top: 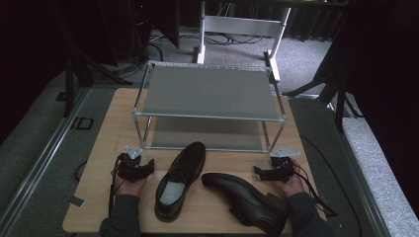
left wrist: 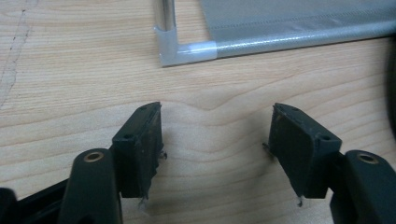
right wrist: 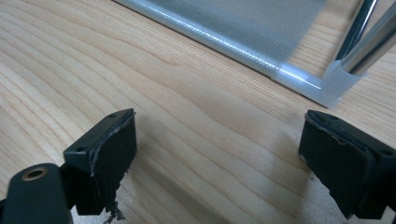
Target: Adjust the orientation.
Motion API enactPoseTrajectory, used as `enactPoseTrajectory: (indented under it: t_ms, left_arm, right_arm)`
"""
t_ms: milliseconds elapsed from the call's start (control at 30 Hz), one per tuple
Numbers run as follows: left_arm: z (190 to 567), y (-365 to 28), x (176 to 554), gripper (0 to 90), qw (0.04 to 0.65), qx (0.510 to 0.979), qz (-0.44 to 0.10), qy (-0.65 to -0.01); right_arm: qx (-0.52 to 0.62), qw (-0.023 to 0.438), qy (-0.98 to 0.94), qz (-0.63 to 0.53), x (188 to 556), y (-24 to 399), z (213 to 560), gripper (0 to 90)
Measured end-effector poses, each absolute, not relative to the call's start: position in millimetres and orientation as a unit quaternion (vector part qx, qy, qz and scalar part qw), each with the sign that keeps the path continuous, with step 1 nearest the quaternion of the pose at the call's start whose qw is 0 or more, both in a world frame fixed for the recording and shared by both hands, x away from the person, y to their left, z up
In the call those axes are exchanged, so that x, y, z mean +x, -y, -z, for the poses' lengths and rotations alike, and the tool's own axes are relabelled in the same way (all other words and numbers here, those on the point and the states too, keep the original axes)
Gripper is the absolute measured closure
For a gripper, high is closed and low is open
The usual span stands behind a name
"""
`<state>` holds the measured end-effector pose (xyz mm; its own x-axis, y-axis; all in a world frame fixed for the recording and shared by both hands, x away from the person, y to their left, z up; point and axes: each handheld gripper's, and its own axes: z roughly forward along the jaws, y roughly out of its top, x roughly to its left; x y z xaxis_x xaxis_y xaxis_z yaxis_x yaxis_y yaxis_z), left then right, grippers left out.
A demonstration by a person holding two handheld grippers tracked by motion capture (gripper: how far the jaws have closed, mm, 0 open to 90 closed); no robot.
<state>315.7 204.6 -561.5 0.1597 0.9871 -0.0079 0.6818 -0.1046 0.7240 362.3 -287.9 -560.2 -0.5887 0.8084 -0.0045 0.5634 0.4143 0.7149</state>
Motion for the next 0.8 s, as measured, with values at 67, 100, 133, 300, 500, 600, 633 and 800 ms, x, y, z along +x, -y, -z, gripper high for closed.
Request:
enactPoseTrajectory:
  t_ms: [67,100,133,300,500,600,633,800]
  left_arm:
    - [560.6,-205.0,314.4,39.6,0.303,0.702,-0.25,-0.594]
    - [560.6,-205.0,314.4,41.7,0.303,0.702,-0.25,-0.594]
    - [560.4,-205.3,313.4,41.7,0.303,0.704,-0.249,-0.591]
    - [558.0,-209.2,309.3,47.2,0.312,0.711,-0.231,-0.586]
    - [543.1,-209.5,299.4,47.9,0.356,0.71,-0.207,-0.571]
    - [534.2,-204.9,292.4,47.8,0.368,0.717,-0.204,-0.556]
    - [531.4,-202.9,289.8,47.6,0.372,0.718,-0.208,-0.55]
    - [520.0,-196.8,278.5,47.2,0.39,0.722,-0.209,-0.531]
  right_arm:
    - [0.418,0.178,-0.822,-0.345,362.1,288.0,560.2,11.0]
    - [0.418,0.178,-0.822,-0.345,362.1,288.0,560.2,11.0]
    - [0.417,0.178,-0.822,-0.345,362.0,288.0,560.2,11.0]
    - [0.417,0.177,-0.822,-0.345,362.0,288.2,560.1,11.0]
    - [0.417,0.178,-0.822,-0.345,362.0,288.2,560.1,11.0]
    - [0.417,0.178,-0.822,-0.345,362.0,288.2,560.1,11.1]
    - [0.418,0.178,-0.822,-0.345,362.0,288.2,560.1,11.1]
    - [0.418,0.178,-0.822,-0.345,362.0,288.2,560.1,11.1]
